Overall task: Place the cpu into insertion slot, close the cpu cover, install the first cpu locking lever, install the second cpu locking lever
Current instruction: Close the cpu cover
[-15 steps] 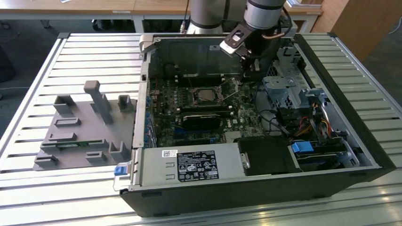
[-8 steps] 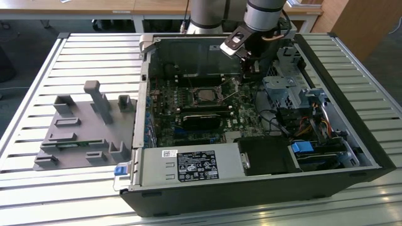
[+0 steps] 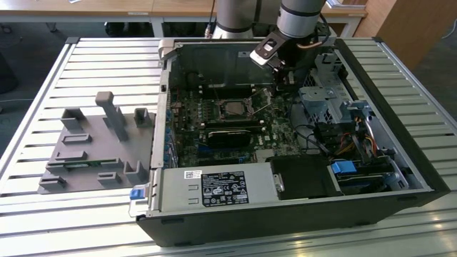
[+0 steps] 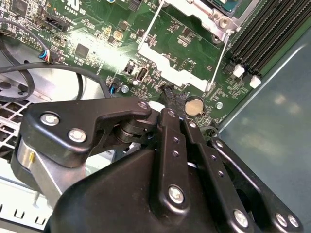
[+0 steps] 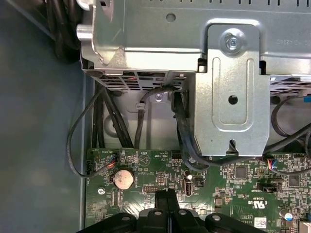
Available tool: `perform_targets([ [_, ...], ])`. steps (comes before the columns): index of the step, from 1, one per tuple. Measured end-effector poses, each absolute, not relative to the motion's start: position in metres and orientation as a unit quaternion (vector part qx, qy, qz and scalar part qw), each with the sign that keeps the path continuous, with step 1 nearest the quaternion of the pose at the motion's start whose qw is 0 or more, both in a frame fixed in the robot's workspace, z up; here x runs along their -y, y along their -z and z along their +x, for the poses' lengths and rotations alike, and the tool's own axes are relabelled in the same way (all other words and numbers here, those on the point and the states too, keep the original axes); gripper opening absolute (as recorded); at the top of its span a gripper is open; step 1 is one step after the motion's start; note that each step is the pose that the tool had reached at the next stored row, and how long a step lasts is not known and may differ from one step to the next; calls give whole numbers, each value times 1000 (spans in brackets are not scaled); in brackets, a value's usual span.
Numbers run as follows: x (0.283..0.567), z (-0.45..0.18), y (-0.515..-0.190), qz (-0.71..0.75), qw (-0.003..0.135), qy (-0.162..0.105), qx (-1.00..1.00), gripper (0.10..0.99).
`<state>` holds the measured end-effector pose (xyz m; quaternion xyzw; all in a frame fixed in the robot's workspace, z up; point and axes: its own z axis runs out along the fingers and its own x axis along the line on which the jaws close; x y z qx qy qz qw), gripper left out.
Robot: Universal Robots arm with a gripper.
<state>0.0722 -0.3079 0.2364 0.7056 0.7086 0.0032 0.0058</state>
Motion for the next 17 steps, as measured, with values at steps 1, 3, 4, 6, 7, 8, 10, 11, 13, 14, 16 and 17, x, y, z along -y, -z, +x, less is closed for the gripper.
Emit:
perform_targets([
  [1, 308, 72, -236, 706, 6, -3, -709, 122],
  [3, 308, 72, -236, 706, 6, -3, -709, 122],
  [4, 308, 72, -236, 706, 6, -3, -709, 122],
  [6, 308, 72, -236, 706, 6, -3, -709, 122],
  [7, 308, 71, -236, 706, 6, -3, -709, 122],
  [8, 308, 70, -235, 706, 6, -3, -709, 122],
  [10, 309, 69, -235, 706, 6, -3, -709, 122],
  [11, 309, 68, -235, 706, 6, -3, -709, 122],
  [13, 310, 67, -235, 706, 6, -3, -709, 122],
  [14, 311, 66, -235, 706, 6, -3, -709, 122],
  [16, 312, 64, -235, 706, 6, -3, -709, 122],
  [17, 312, 63, -235, 706, 6, -3, -709, 122],
])
